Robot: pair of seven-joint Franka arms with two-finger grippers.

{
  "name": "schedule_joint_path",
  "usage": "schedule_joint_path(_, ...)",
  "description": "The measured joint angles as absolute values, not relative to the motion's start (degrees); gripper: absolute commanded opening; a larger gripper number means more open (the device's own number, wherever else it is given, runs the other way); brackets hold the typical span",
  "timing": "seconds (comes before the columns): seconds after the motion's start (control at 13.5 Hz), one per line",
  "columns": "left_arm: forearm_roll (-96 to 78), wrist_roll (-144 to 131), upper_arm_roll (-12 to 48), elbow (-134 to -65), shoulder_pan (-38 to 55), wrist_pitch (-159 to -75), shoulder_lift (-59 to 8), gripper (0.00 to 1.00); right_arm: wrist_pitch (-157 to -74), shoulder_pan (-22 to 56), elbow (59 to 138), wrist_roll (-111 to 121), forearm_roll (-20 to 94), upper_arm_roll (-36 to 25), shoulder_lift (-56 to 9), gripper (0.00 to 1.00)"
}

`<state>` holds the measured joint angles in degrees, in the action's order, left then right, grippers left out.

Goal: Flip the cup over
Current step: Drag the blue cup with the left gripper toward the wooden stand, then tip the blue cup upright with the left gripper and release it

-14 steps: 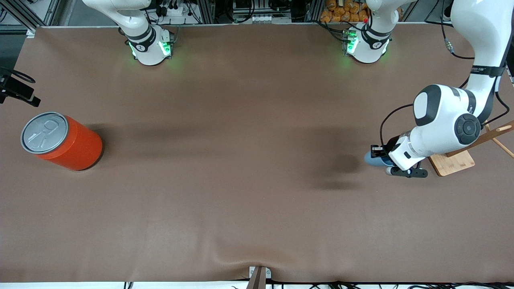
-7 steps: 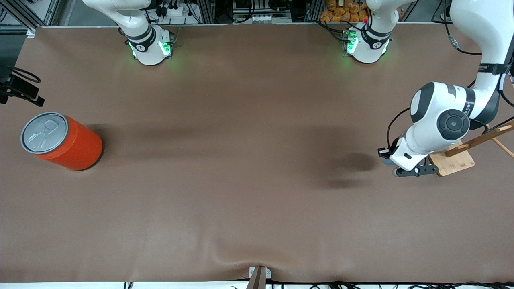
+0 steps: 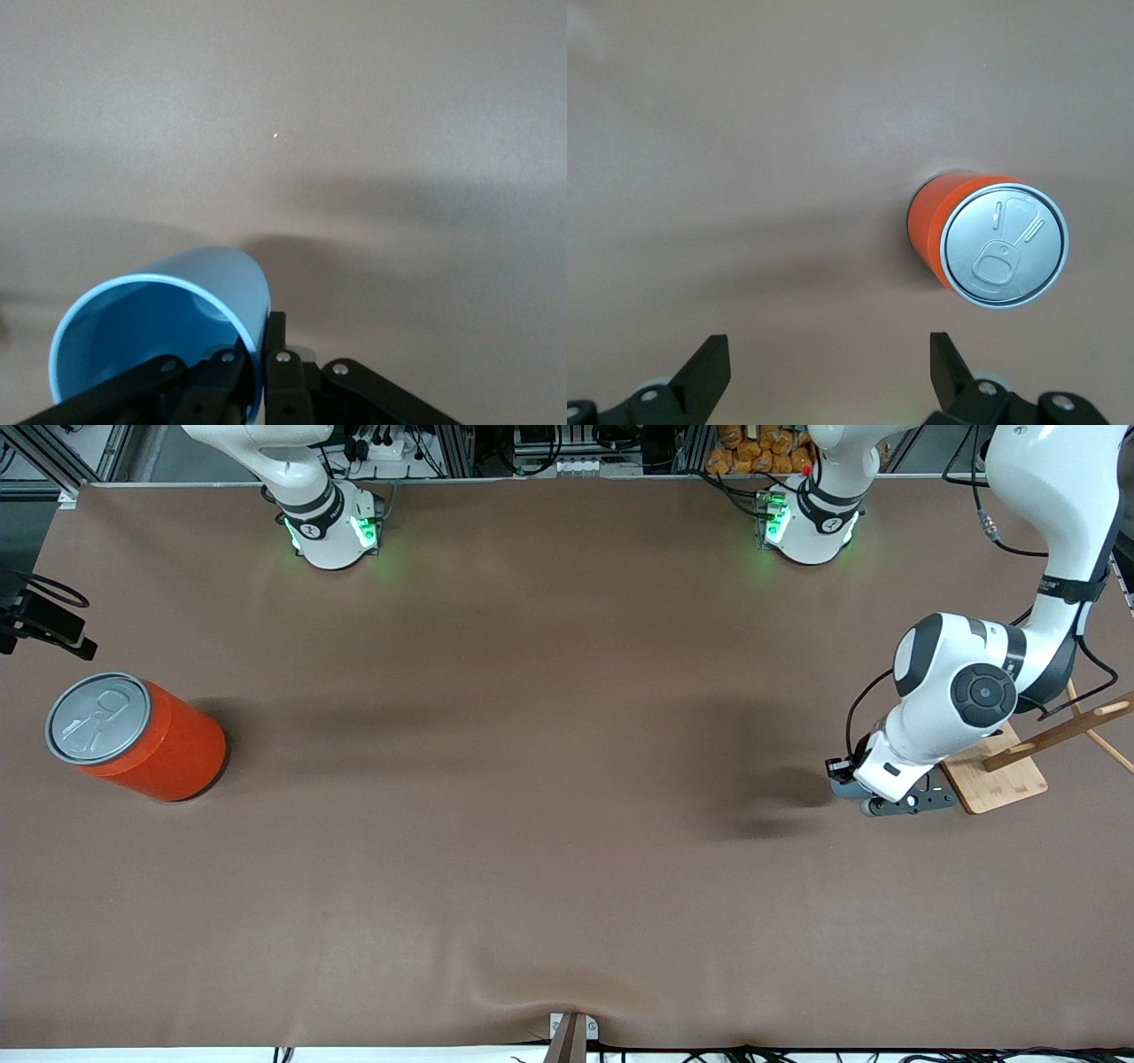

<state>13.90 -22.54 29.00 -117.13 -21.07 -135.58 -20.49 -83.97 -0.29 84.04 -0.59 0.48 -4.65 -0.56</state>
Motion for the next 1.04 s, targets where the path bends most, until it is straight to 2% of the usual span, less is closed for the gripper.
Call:
schedule_joint_path(0.22,14.08,-22.53,28.97,-119.51,-21.56,-139.86,-20.50,0.00,-83.97,-0.29,84.03,-0.59,0.48,-4.66,-0.56,1.00)
schedule_joint_path(0.89,16.84,-22.61,28.15,-120.15,-21.59,-140.35,-22.34,0.00,-84.08,-0.39,84.04,-0.62,0.48,-4.85,-0.57,1.00)
schedule_joint_path(0.96,16.85,-22.61,27.92,-120.14,-21.66,-140.50,-22.72,0.02,-84.09,-0.40,84.04,-0.62,0.48,-4.87,-0.59,1.00)
schedule_joint_path(1.04,16.85,-22.61,27.82,-120.14,-21.69,-140.58,-22.96,0.43,-84.09,-0.40,84.04,-0.62,0.48,-4.88,-0.60,1.00)
